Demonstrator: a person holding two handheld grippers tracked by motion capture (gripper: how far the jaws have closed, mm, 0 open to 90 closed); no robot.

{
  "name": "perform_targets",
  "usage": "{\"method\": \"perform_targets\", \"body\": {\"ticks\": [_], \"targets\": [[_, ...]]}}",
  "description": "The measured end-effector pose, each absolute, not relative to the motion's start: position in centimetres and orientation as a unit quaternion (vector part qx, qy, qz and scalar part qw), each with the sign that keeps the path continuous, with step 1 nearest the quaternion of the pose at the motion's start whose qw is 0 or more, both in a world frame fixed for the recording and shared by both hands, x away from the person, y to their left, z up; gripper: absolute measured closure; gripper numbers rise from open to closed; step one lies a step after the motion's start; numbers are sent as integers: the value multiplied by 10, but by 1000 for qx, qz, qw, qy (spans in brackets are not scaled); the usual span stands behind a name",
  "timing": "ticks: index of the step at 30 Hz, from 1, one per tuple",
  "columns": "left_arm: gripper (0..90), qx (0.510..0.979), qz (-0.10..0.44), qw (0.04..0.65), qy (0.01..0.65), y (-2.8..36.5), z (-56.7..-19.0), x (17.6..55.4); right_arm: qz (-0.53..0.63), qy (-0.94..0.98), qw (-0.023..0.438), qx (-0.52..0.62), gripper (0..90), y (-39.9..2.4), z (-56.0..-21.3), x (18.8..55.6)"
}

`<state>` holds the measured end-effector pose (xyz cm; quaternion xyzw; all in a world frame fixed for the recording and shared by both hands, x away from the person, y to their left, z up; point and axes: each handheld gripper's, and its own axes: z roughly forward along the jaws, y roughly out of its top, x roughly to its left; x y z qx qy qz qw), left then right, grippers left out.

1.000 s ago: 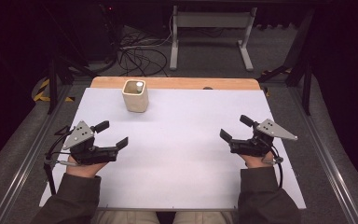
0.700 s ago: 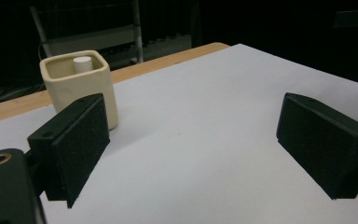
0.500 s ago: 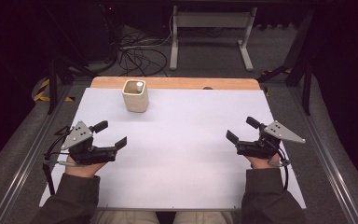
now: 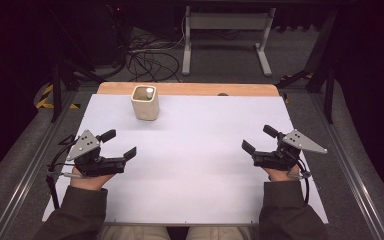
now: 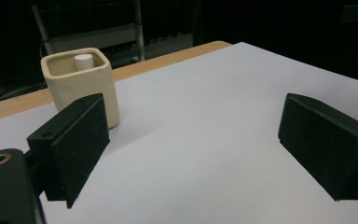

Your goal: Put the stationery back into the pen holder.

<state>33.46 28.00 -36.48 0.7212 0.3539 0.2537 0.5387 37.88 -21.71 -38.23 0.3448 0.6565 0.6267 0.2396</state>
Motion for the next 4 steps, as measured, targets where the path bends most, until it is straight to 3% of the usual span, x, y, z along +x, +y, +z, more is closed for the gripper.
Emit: {"method": "perform_targets", "body": {"ticks": [4], "targets": [[92,722,248,537,358,280,-367,336,618,664,240,346,3,-215,-385,380]]}}
